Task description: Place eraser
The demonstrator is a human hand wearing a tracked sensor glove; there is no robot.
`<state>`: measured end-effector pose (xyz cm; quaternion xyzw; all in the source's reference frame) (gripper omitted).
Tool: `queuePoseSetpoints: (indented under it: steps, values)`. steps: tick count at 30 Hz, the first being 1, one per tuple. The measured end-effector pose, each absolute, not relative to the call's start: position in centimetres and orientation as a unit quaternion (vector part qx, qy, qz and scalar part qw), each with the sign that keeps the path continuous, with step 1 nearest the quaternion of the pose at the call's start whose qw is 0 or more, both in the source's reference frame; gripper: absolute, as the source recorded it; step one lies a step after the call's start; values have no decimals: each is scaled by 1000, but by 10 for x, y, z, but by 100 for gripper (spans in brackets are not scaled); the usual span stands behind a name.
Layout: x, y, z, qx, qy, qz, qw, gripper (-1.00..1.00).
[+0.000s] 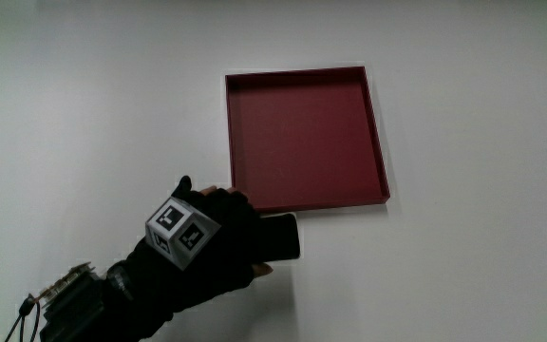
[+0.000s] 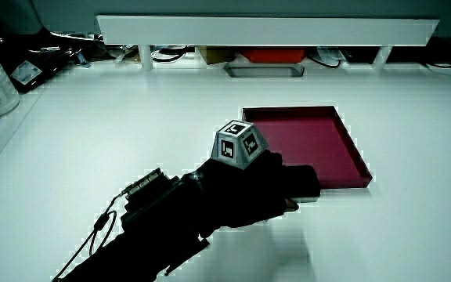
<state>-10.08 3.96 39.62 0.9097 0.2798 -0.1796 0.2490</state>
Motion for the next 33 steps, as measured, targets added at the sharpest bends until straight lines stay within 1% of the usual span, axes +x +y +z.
queuePoseSetpoints:
  steps: [3, 4, 5, 15, 16, 18, 19, 21, 24, 25, 26, 28, 33]
  values:
    - [-104, 47, 404, 907, 278, -179, 260, 0]
    - [-106, 51, 412, 905, 273, -187, 268, 0]
    - [-106, 52, 410, 905, 271, -180, 274, 0]
    - [-110, 69, 440, 902, 276, -170, 286, 0]
    - [-111, 70, 444, 899, 272, -174, 295, 0]
    - [-112, 73, 447, 900, 272, -171, 293, 0]
    - [-113, 74, 452, 896, 273, -174, 304, 0]
    - [-112, 76, 452, 898, 274, -168, 301, 0]
    - [-115, 80, 465, 893, 274, -189, 304, 0]
    - [-116, 80, 464, 894, 268, -186, 308, -5]
    - [-116, 79, 464, 896, 269, -185, 301, -11]
    - [-117, 78, 467, 892, 263, -191, 315, -21]
    - [-120, 77, 469, 889, 263, -202, 316, -47]
